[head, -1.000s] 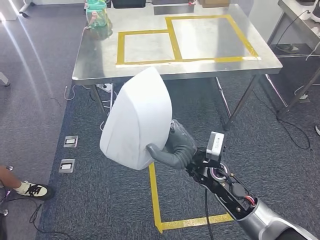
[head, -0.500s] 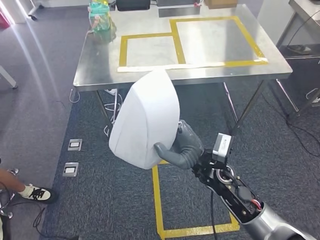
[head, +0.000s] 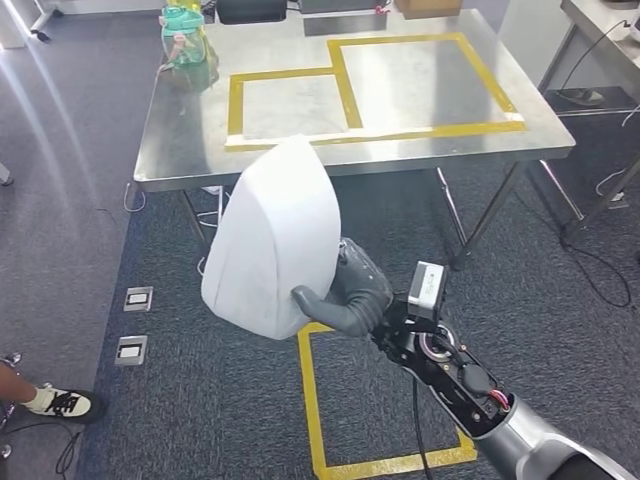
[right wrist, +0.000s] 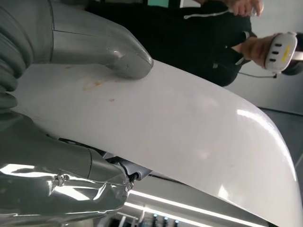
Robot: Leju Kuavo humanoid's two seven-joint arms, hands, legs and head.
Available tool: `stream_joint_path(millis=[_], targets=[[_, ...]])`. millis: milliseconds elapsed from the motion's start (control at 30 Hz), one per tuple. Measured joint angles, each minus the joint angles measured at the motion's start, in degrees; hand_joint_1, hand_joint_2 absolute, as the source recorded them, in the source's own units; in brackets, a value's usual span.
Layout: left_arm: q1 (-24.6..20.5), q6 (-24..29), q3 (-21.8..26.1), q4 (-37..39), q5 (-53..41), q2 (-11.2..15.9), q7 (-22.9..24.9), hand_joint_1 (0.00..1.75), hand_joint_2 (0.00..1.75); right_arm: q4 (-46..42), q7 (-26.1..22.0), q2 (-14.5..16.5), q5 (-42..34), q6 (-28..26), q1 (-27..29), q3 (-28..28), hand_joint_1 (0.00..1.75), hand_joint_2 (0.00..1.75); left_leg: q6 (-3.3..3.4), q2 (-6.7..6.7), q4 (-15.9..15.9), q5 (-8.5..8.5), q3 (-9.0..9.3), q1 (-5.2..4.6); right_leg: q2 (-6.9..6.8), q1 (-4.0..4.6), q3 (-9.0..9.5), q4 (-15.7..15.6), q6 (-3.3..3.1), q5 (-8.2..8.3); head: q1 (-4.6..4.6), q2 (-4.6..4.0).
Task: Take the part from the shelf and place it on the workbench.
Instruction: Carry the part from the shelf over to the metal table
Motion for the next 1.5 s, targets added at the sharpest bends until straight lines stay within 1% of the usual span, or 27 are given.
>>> stream_joint_path(millis=[33,100,133,167,200,267,333,433,500,533,600,633,667,700,733,800,833,967,1033,1133,1167,1200,1233,1300,1333,1367,1500], targets=[[-0.02,0.01,0.01,0.0,-0.01,0.01,0.01,0.0,1.75,0.0,-0.01,0.0,-0.01,-0.03,-0.07,-0.03,1.75,1.75,0.21,0.04,-0.23,-0.09,0.48,0.22,-0.04,-0.04,-1.36,2.94,0.24,-1.44,0.28,0.0],[-0.05,0.01,0.0,0.0,-0.04,-0.01,0.01,0.0,1.75,0.01,-0.01,0.0,-0.02,-0.1,-0.01,-0.05,1.75,1.75,0.48,0.04,-0.27,-0.61,1.11,0.2,-0.03,-0.22,-5.76,11.23,0.67,-4.59,0.87,0.0],[-0.01,-0.01,-0.01,0.0,-0.05,-0.04,0.02,0.0,1.75,0.02,-0.01,0.0,-0.02,-0.13,0.14,-0.04,1.75,1.75,0.48,0.01,-0.27,-0.92,1.43,0.21,-0.03,-0.3,-7.77,14.38,0.85,-5.21,1.07,0.0],[0.04,-0.02,-0.01,0.01,-0.05,-0.07,0.03,0.0,1.75,0.02,0.0,0.0,-0.02,-0.14,0.27,-0.03,1.75,1.75,0.41,-0.06,-0.25,-1.28,1.85,0.24,-0.04,-0.41,-8.89,15.47,1.01,-4.59,1.26,0.0],[0.09,-0.03,-0.01,0.01,-0.05,-0.09,0.04,0.0,1.75,0.02,0.0,0.0,-0.01,-0.15,0.35,-0.04,1.75,1.75,0.3,-0.14,-0.24,-1.68,2.39,0.28,-0.05,-0.54,-8.8,14.08,1.13,-2.72,1.48,0.0],[0.13,-0.03,-0.01,0.01,-0.05,-0.12,0.05,0.0,1.75,0.02,0.0,0.0,-0.01,-0.15,0.36,-0.08,1.75,1.75,-0.13,-0.29,-0.22,-2.59,3.6,0.35,-0.06,-0.83,-5.98,6.13,1.3,2.67,1.98,0.0],[0.01,-0.03,-0.01,0.01,-0.05,-0.08,0.07,0.0,1.75,0.08,0.01,0.0,-0.01,-0.15,0.33,-0.09,1.75,1.75,-0.79,-0.41,-0.04,-3.34,4.18,0.18,0.02,-0.87,-3.14,-0.17,1.09,5.11,2.26,0.0],[-0.18,-0.03,-0.01,0.01,-0.05,-0.02,0.1,0.0,1.75,0.14,0.01,-0.02,-0.02,-0.15,0.3,-0.09,1.75,1.75,-1.68,-0.46,-0.05,-3.76,4.09,0.11,0.21,-0.66,-2.34,-1.54,-0.08,4.65,1.66,0.0],[-0.21,-0.03,-0.01,0.01,-0.06,-0.02,0.11,0.0,1.75,0.14,-0.02,-0.04,-0.02,-0.15,0.19,-0.16,1.75,1.75,-2.28,-0.38,1.61,-4.81,3.45,0.27,0.24,-0.71,-1.95,-1.94,-0.79,4.53,1.2,0.0],[-0.27,-0.03,-0.01,0.01,-0.07,-0.02,0.11,0.0,1.75,0.14,-0.02,-0.05,-0.02,-0.15,0.12,-0.19,1.75,1.75,-2.51,-0.35,4.17,-5.97,2.11,0.34,0.21,-0.78,-1.69,-2.14,-1.07,4.46,0.88,0.0],[-0.36,-0.03,-0.01,0.01,-0.08,-0.06,0.12,0.0,1.75,0.16,-0.01,-0.05,-0.02,-0.13,0.13,-0.19,1.75,1.75,-2.71,-0.3,12.23,-8.63,-2.71,0.39,0.09,-0.63,-1.31,-2.24,-1.49,4.11,0.2,0.0],[-0.32,-0.03,-0.01,0.01,-0.07,-0.07,0.13,0.0,1.75,0.2,-0.01,-0.05,-0.02,-0.1,0.19,-0.19,1.75,1.75,-2.69,-0.3,15.75,-9.25,-5.19,0.4,0.06,-0.54,-1.09,-2.24,-1.66,3.87,0.05,0.0],[-0.22,-0.03,-0.01,0.01,-0.05,-0.08,0.14,0.0,1.75,0.27,-0.01,-0.05,-0.02,-0.05,0.25,-0.18,1.75,1.75,-2.56,-0.3,17.49,-8.82,-6.87,0.39,0.08,-0.43,-0.78,-2.24,-1.77,3.59,-0.03,0.0],[-0.13,-0.03,-0.01,0.01,-0.02,-0.08,0.16,0.0,1.75,0.34,-0.03,-0.05,-0.02,0.03,0.28,-0.18,1.75,1.75,-2.3,-0.3,16.95,-7.28,-7.4,0.34,0.13,-0.32,-0.38,-2.25,-1.82,3.28,-0.1,0.0],[-0.08,-0.03,-0.01,0.01,0.02,-0.08,0.17,0.0,1.75,0.42,-0.08,-0.04,-0.02,0.12,0.28,-0.18,1.75,1.75,-1.91,-0.3,14.23,-4.91,-6.78,0.23,0.2,-0.22,0.1,-2.26,-1.83,2.95,-0.18,0.0],[-0.11,-0.03,-0.01,0.01,0.1,-0.07,0.2,0.0,1.75,0.51,-0.26,-0.04,-0.02,0.36,0.25,-0.19,1.75,1.75,-0.8,-0.26,6.23,-0.33,-3.83,-0.25,0.27,0.07,0.99,-2.28,-1.69,2.2,-0.29,0.0],[-0.16,-0.02,-0.01,0.01,0.13,-0.05,0.2,0.0,1.75,0.55,-0.37,-0.04,-0.02,0.51,0.23,-0.2,1.75,1.75,-0.42,-0.16,3.23,0.76,-2.59,-0.49,0.3,0.2,1.29,-2.28,-1.52,1.83,-0.31,0.0],[-0.14,-0.01,0.01,0.01,0.19,-0.13,0.19,0.0,1.75,0.69,-0.57,-0.04,0.07,1.04,0.19,-0.29,1.75,1.75,0.07,-0.01,0.26,0.48,-0.98,-0.69,0.25,0.15,1.85,-2.49,-0.37,0.7,-0.24,0.0],[-0.07,0.05,0.01,0.01,0.17,-0.21,0.19,0.0,1.75,0.65,-0.63,-0.04,0.15,1.05,0.11,-0.38,1.75,1.75,0.48,0.01,-0.69,0.37,0.14,-0.25,0.11,0.15,0.83,0.33,0.21,-0.95,0.13,0.0],[-0.08,0.1,0.01,0.01,0.16,-0.35,0.19,0.0,1.75,0.63,-0.56,-0.04,0.16,0.92,0.46,-0.55,1.75,1.75,0.88,0.02,-0.97,-0.53,1.5,-0.09,0.05,-0.25,-5.54,11.94,0.91,-5.04,0.9,0.01],[-0.04,0.1,0.01,0.01,0.16,-0.41,0.18,0.0,1.75,0.64,-0.5,-0.04,0.17,0.89,0.67,-0.56,1.75,1.75,0.85,-0.01,-0.96,-0.94,1.97,-0.08,0.05,-0.4,-7.34,14.34,1.11,-5.11,1.09,0.01],[0.02,0.1,0.01,0.01,0.16,-0.45,0.18,0.0,1.75,0.64,-0.47,-0.04,0.17,0.86,0.79,-0.57,1.75,1.75,0.78,-0.05,-0.93,-1.4,2.51,-0.05,0.03,-0.56,-8.14,14.56,1.28,-3.99,1.27,0.01],[0.07,0.1,0.01,0.01,0.16,-0.49,0.19,0.0,1.75,0.64,-0.43,-0.04,0.18,0.81,0.83,-0.61,1.75,1.75,0.64,-0.11,-0.87,-1.91,3.18,-0.01,0.01,-0.73,-7.8,12.4,1.44,-1.68,1.47,0.01],[0.09,0.12,0.01,0.01,0.16,-0.55,0.21,0.0,1.75,0.65,-0.39,-0.05,0.18,0.68,0.83,-0.76,1.75,1.75,0.1,-0.19,-0.68,-3.07,4.49,0.0,-0.01,-0.99,-5.31,4.76,1.69,3.6,1.85,0.0],[0.03,0.14,0.01,0.01,0.16,-0.56,0.24,0.0,1.75,0.63,-0.37,-0.05,0.19,0.6,0.82,-0.83,1.75,1.75,-0.25,-0.25,-0.44,-3.58,4.81,-0.06,0.0,-1.04,-3.87,1.36,1.6,4.91,1.97,0.0],[-0.04,0.18,0.01,0.01,0.15,-0.57,0.27,0.0,1.75,0.62,-0.35,-0.06,0.19,0.55,0.85,-0.85,1.75,1.75,-0.54,-0.28,-0.26,-3.92,4.88,-0.14,0.03,-0.99,-3.0,-0.56,1.36,5.25,1.97,0.0],[-0.18,0.26,0.0,0.01,0.17,-0.64,0.36,0.0,1.75,0.5,-0.34,-0.1,0.28,0.49,0.99,-0.87,1.75,1.75,-1.6,-0.21,0.68,-4.97,4.62,-0.07,0.2,-0.81,-1.78,-1.77,-0.18,4.06,1.27,0.0]])
